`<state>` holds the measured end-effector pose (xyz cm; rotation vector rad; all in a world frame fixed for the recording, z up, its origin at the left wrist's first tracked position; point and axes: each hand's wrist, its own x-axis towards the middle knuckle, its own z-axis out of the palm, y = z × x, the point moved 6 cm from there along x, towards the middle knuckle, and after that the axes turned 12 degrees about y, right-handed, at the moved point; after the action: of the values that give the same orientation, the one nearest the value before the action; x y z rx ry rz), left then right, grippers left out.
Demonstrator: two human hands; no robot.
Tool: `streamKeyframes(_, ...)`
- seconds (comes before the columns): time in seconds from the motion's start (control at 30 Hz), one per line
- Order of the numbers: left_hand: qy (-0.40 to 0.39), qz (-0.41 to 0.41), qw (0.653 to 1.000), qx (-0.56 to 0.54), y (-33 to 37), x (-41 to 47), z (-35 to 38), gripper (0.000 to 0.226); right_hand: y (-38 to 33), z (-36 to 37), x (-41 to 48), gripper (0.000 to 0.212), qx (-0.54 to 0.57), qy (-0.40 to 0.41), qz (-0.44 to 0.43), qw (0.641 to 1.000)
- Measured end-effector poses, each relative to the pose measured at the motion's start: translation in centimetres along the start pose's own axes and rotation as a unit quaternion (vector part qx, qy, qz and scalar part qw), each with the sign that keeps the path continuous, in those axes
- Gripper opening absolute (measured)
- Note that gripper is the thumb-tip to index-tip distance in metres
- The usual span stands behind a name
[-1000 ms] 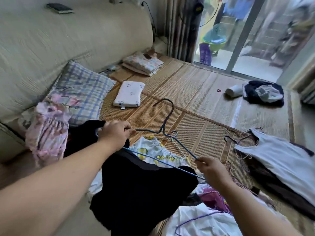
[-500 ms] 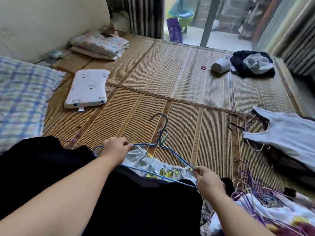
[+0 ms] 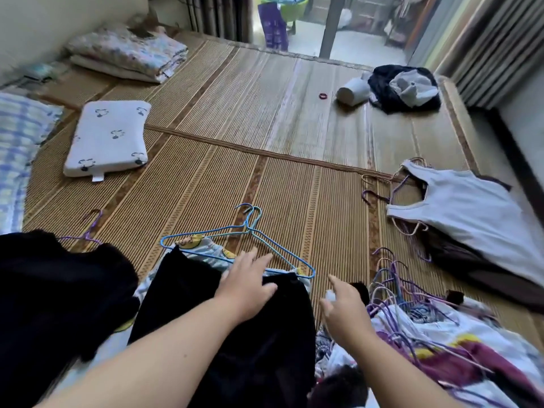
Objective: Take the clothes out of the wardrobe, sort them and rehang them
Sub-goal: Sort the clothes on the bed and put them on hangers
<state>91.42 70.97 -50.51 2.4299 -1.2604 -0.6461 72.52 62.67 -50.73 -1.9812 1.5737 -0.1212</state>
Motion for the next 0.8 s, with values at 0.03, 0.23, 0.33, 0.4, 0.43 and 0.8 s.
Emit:
streamKeyframes(0.03,-0.011,0.011,1.000,-0.005,1.7,-1.2,0.8,0.067,0.7,-1.3,-0.9,0.055,-0.003,-0.002,-0.013,1.000)
streamKeyframes(0.23,-0.065,0.077,0.995,-0.011,10.7,-9.4,5.2,0.064,6.7,-9.7,-6.7,0.050,-0.052,0.010,-0.063,0.997)
streamKeyframes(0.33,-0.084,0.113,0.990,0.012,14.1,-13.3,7.4,0.064,11.7,-13.2,-9.3,0.047,-0.040,0.028,-0.042,0.998)
streamKeyframes(0.4,-0.095,0.128,0.987,0.032,16.0,-15.4,9.1,0.064,15.8,-15.1,-10.7,0.047,-0.053,0.037,-0.019,0.998)
streamKeyframes(0.43,-0.107,0.125,0.986,0.040,16.5,-16.1,10.1,0.064,17.8,-15.6,-11.0,0.048,-0.063,0.033,-0.005,0.997)
streamKeyframes(0.8,-0.094,-0.030,0.989,0.112,17.7,-19.1,18.8,0.048,31.5,-14.8,-8.2,0.053,-0.193,-0.056,-0.002,0.980)
